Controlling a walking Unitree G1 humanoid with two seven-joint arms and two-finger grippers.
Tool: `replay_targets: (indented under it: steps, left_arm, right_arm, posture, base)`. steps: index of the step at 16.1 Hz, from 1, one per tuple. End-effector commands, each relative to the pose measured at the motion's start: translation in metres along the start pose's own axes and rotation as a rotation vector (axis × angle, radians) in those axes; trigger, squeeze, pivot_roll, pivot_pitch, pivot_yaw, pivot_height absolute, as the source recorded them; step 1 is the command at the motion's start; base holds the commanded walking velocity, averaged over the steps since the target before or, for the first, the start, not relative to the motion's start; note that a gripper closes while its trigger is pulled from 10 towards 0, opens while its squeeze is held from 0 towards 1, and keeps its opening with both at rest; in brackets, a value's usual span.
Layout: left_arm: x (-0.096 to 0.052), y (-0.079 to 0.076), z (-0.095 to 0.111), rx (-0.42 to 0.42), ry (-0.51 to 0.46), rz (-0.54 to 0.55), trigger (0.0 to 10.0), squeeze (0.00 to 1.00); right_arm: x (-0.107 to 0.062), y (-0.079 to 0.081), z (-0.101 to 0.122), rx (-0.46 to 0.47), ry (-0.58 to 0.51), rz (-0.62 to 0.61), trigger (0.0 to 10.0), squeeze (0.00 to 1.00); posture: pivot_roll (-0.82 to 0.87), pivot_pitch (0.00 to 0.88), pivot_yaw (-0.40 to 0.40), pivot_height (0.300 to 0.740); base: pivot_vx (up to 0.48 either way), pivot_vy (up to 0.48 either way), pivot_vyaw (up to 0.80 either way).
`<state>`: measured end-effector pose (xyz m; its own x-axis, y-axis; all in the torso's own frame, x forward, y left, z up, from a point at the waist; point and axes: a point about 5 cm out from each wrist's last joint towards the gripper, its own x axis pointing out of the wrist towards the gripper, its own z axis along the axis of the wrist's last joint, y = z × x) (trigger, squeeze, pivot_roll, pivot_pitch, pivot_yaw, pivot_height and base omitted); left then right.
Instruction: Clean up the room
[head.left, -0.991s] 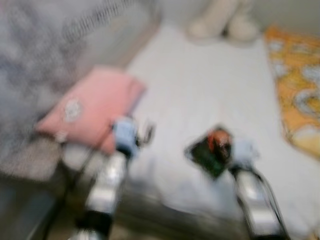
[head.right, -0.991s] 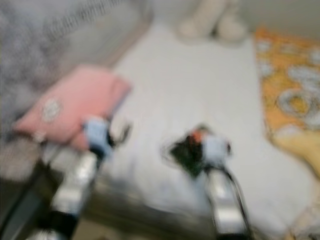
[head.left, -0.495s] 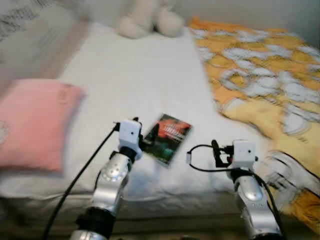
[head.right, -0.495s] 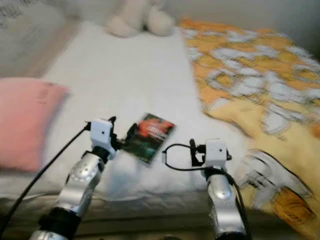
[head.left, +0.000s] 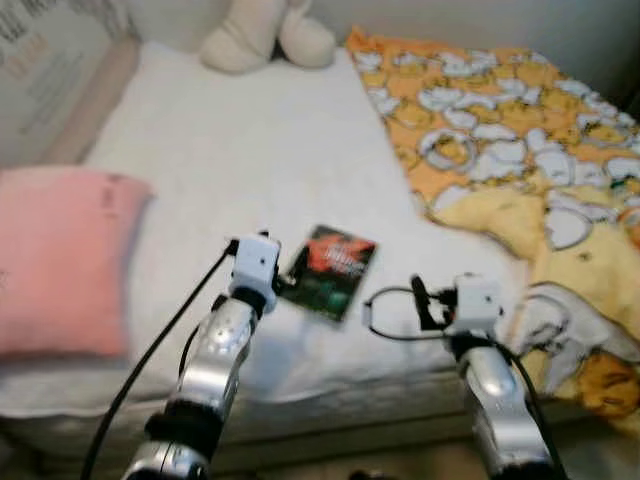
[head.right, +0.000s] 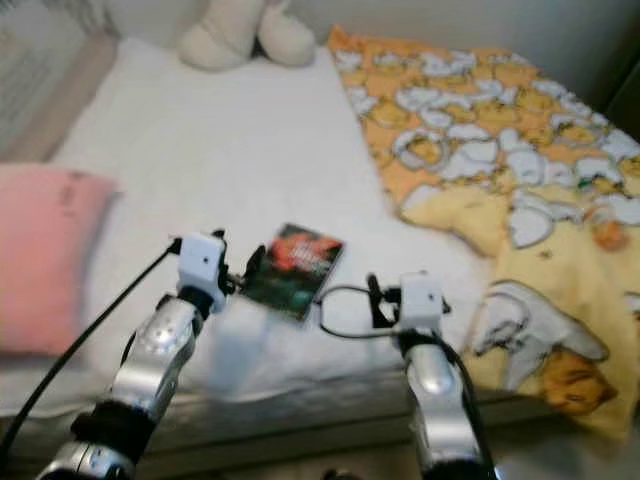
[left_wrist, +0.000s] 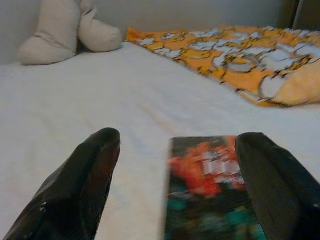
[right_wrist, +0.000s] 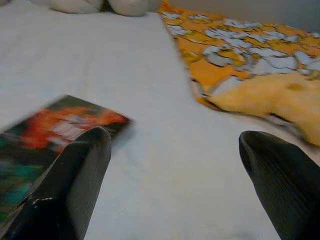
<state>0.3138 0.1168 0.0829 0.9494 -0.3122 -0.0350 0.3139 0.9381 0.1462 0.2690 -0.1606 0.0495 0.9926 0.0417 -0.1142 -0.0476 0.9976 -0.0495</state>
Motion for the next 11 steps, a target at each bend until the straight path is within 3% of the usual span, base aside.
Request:
replay_targets:
  steps: [1, 2, 3, 6, 8, 9, 10, 11]
  left_arm:
    - [0.004, 0.001, 0.001, 0.046, 0.011, 0.02, 10.0, 0.46]
    - [0.006, 0.001, 0.003, 0.06, -0.001, 0.036, 10.0, 0.45]
    - [0.009, 0.002, 0.003, 0.066, 0.011, 0.047, 10.0, 0.0]
    - [0.019, 0.012, 0.009, 0.035, 0.012, 0.076, 10.0, 0.0]
    - [0.021, 0.013, 0.013, 0.038, -0.003, 0.071, 10.0, 0.0]
    - [0.02, 0.01, 0.012, 0.002, -0.013, 0.061, 10.0, 0.35]
    - [0.019, 0.008, 0.009, -0.007, -0.005, 0.067, 10.0, 1.0]
    - [0.018, 0.004, 0.006, 0.0, 0.011, 0.073, 10.0, 1.0]
  right_arm:
    - [-0.001, 0.002, -0.002, 0.006, 0.01, 0.01, 10.0, 0.0]
    - [-0.001, 0.002, -0.002, 0.0, 0.007, 0.014, 10.0, 0.0]
    - [-0.002, 0.001, -0.002, -0.016, 0.004, 0.012, 10.0, 0.0]
    - [-0.003, 0.0, -0.001, -0.012, -0.004, 0.009, 10.0, 0.0]
    - [-0.003, -0.001, -0.003, -0.03, 0.007, -0.003, 10.0, 0.0]
    - [-0.004, -0.002, -0.002, -0.024, -0.001, -0.005, 10.0, 0.0]
    - [-0.005, -0.003, -0.002, -0.012, -0.009, -0.014, 10.0, 0.0]
    - [-0.006, -0.003, -0.002, -0.011, -0.01, -0.02, 10.0, 0.0]
  posture:
    - [0.01, 0.0, -0.016, 0.74]
    - [0.0, 0.0, -0.016, 0.74]
    - [0.0, 0.0, -0.017, 0.74]
    - [-0.01, 0.0, -0.011, 0.74]
    - [-0.02, 0.0, -0.005, 0.74]
    - [-0.02, 0.0, -0.001, 0.74]
    - [-0.02, 0.0, 0.001, 0.74]
    - [-0.02, 0.0, 0.002, 0.74]
  base:
    - [0.0, 0.469, -0.73]
    - [0.0, 0.472, -0.73]
    - [0.0, 0.0, 0.0]
    - [0.0, 0.0, 0.0]
    - [0.0, 0.0, -0.71]
    - [0.0, 0.0, -0.75]
    - [0.0, 0.0, 0.0]
    - [0.0, 0.0, 0.0]
